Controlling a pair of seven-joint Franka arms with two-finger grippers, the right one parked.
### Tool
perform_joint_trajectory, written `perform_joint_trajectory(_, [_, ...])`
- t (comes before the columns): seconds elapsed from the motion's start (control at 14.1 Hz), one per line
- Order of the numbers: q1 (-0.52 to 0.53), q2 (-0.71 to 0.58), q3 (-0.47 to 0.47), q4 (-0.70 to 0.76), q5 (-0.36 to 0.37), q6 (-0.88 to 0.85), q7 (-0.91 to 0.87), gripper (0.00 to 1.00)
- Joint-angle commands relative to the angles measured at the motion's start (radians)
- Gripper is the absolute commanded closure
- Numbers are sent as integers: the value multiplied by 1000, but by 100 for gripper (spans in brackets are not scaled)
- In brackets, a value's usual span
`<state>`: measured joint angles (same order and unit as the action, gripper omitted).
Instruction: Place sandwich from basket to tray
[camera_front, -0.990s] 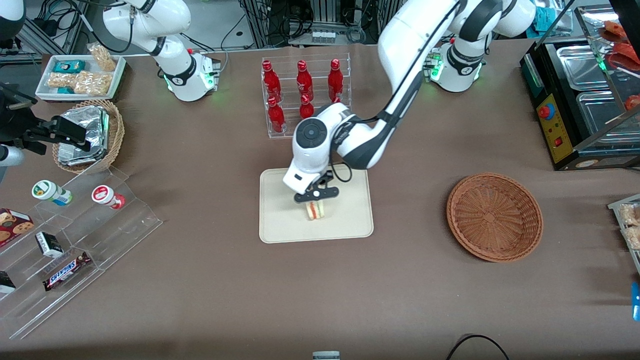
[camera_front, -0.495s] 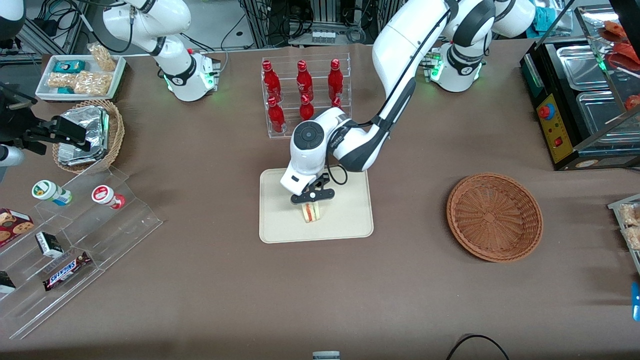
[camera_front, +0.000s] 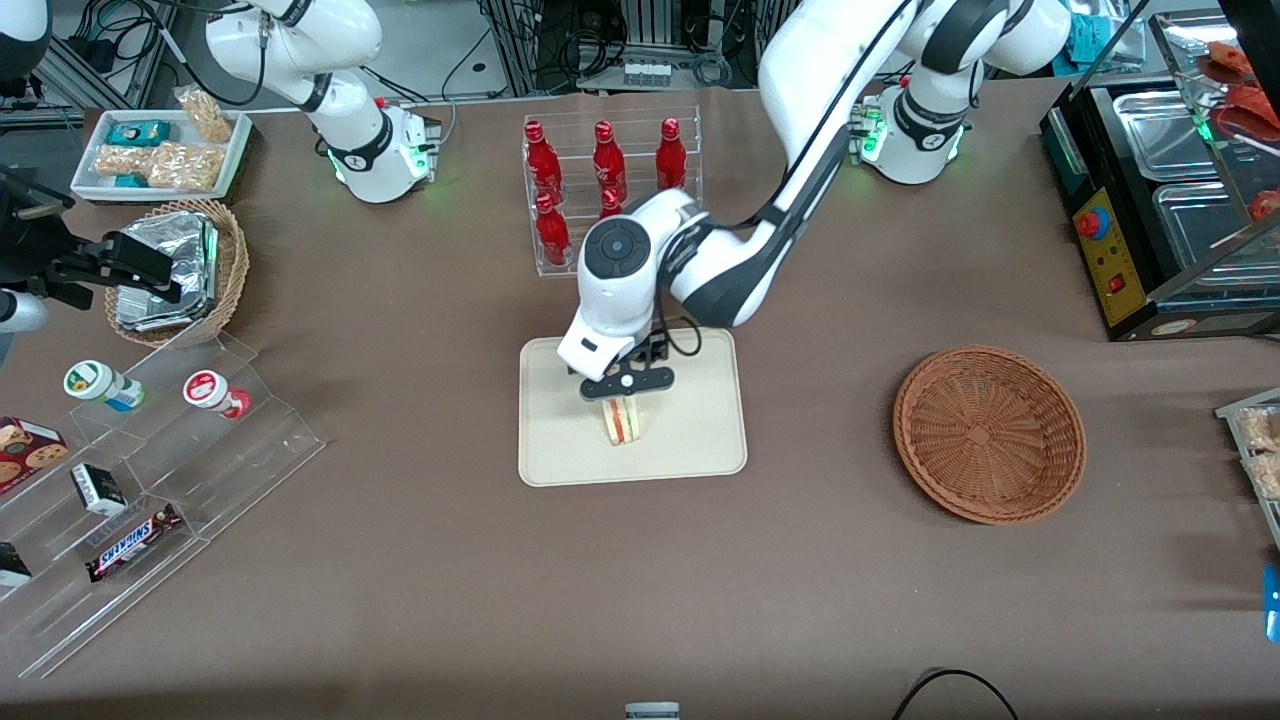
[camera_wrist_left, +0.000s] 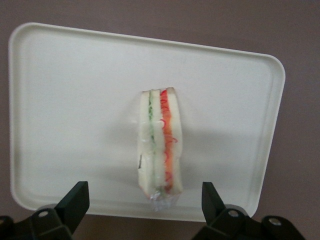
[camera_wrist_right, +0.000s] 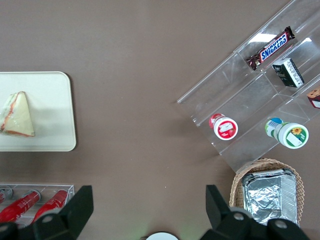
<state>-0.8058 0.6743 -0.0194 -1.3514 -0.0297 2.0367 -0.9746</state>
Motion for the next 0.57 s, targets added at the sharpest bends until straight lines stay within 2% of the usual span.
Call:
perform_joint_trajectory(0.0, [54,-137,21,-135,1,-114,51,0])
perform_joint_trajectory(0.14, [120,-205,21,-210,4,-118,75,0])
perform_joint_trajectory(0.49, [273,-363,21,-386,4,-124,351,0])
